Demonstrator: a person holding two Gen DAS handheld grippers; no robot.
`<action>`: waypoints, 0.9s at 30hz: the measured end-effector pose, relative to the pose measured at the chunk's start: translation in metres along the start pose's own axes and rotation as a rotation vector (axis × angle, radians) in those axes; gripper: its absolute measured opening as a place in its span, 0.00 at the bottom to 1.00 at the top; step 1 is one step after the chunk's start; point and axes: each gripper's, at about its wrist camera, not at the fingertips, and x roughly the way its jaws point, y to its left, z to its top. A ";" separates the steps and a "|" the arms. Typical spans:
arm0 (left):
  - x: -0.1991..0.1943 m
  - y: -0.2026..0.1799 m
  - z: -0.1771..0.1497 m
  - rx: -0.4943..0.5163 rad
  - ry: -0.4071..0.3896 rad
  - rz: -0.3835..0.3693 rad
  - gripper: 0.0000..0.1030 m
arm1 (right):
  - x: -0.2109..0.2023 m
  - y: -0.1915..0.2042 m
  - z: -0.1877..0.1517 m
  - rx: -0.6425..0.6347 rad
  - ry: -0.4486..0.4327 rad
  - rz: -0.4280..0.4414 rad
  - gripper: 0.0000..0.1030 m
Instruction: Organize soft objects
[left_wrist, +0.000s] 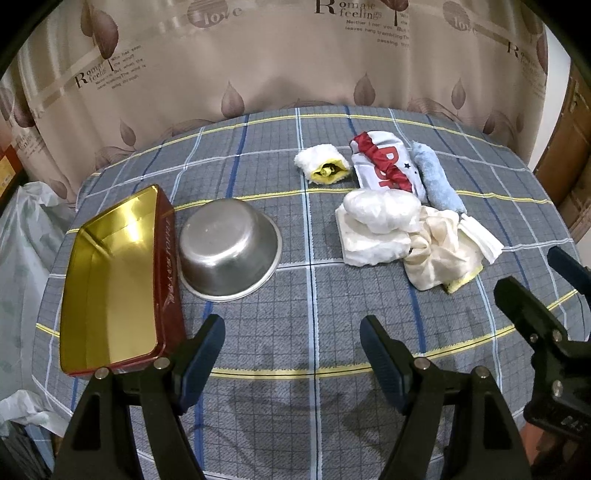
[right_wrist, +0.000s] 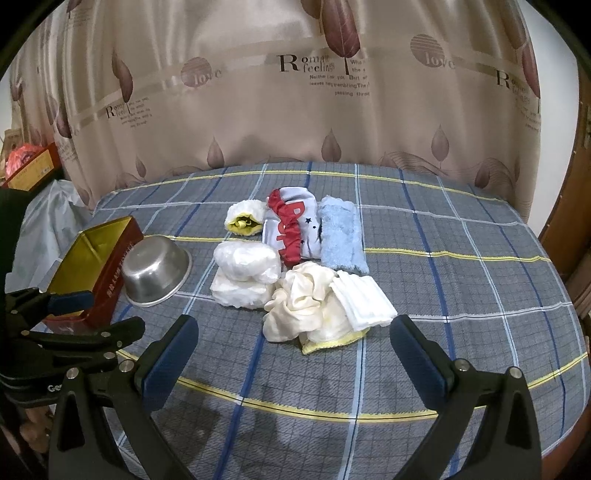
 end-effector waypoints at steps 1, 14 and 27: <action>0.000 0.000 0.000 0.001 0.001 0.000 0.75 | 0.000 0.000 -0.001 0.002 0.001 -0.002 1.00; 0.001 -0.001 0.000 0.004 0.003 -0.013 0.75 | 0.002 -0.001 0.000 0.003 0.008 -0.003 1.00; 0.001 0.000 -0.002 0.001 0.012 -0.019 0.75 | 0.003 -0.001 0.000 0.001 0.010 -0.003 1.00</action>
